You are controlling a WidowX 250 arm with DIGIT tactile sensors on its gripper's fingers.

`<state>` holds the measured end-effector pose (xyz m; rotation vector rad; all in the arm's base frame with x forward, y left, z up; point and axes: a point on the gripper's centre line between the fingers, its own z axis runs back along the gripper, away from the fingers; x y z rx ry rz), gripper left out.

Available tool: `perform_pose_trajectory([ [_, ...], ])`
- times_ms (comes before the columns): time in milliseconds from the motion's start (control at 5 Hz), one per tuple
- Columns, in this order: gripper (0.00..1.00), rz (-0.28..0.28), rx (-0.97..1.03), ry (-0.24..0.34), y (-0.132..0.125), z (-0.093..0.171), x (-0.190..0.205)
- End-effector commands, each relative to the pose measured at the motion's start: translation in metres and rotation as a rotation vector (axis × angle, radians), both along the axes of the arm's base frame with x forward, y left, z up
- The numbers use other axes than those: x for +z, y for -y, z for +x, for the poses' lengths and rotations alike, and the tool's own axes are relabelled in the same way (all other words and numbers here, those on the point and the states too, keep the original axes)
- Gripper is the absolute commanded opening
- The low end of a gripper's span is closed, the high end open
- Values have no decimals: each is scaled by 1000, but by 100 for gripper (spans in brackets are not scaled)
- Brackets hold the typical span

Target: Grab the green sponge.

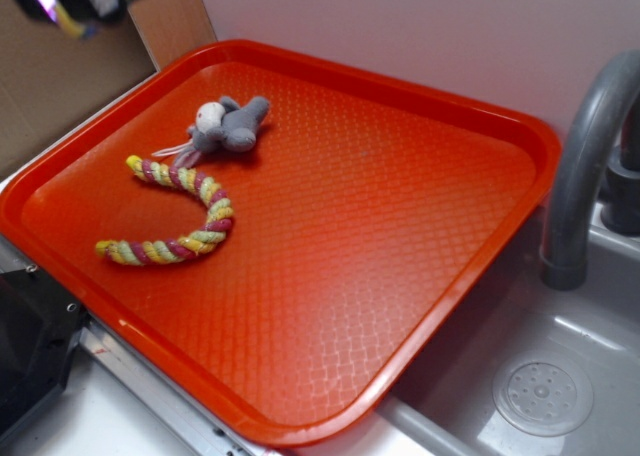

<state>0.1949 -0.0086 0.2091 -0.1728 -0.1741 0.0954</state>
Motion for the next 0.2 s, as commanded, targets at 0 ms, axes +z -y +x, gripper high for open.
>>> perform_pose_trajectory([
  [0,0,-28,-40,-18,21,1,21],
])
